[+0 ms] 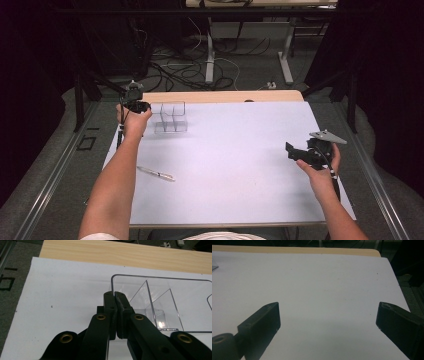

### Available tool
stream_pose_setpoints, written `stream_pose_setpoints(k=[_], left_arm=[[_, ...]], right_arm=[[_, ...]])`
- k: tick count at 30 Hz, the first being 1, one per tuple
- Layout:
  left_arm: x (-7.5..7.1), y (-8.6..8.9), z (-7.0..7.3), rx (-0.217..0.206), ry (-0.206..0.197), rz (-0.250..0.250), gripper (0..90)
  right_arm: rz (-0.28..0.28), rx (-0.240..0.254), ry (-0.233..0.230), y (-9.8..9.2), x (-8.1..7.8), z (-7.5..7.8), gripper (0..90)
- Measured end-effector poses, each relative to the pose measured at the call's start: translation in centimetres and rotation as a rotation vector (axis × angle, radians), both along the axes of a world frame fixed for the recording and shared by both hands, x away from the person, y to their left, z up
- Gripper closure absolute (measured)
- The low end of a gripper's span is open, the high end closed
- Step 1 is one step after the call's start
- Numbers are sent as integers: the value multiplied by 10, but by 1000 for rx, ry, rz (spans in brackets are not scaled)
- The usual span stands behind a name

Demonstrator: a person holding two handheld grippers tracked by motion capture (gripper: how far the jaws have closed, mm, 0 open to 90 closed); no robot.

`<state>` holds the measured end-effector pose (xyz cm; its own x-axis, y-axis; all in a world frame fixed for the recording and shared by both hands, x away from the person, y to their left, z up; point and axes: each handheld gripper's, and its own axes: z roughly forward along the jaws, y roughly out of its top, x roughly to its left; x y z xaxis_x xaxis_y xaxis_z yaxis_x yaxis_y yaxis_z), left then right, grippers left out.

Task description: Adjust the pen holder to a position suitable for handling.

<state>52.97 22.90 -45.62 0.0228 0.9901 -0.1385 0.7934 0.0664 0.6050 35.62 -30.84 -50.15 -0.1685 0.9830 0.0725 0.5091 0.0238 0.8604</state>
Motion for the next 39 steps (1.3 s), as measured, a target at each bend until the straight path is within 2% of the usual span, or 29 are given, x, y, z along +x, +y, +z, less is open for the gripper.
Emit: stream_pose_setpoints(k=[11, 14, 15, 17, 19, 22, 26, 31, 35, 36, 37, 39], left_arm=[[-22, -25, 10, 3, -3, -29, 893], [-29, -30, 9, -13, -12, -38, 893], [-32, -32, 8, -19, -11, -39, 894], [-37, -35, 6, -29, -10, -44, 894], [-43, -38, 4, -39, -10, -48, 893], [-51, -44, 2, -47, -4, -60, 893], [-62, -48, 4, -84, 8, -72, 893], [-75, -55, 6, -92, -2, -81, 893], [-85, -62, 8, -86, 7, -91, 892], [-88, -64, 7, -94, -6, -91, 891], [-90, -65, 6, -91, 6, -99, 889], [-95, -67, 3, -93, -6, -99, 888]], right_arm=[[10, -1, -9, 0, 0, 1, 52], [9, -7, -8, -1, -1, 1, 52], [-2, -1, -27, 0, 0, 1, 52], [-4, -2, -28, 0, 0, 1, 52], [9, -5, 1, -1, -2, 2, 52], [11, -2, -13, 0, -1, 1, 52], [14, -4, -10, 1, -1, 1, 52], [17, -5, -12, 1, -1, 1, 52], [15, -3, -8, 2, -1, 1, 52], [16, -4, -10, 2, -1, 1, 52], [10, -5, -19, 2, -1, 1, 52], [12, 1, -7, 3, -2, 1, 52]])
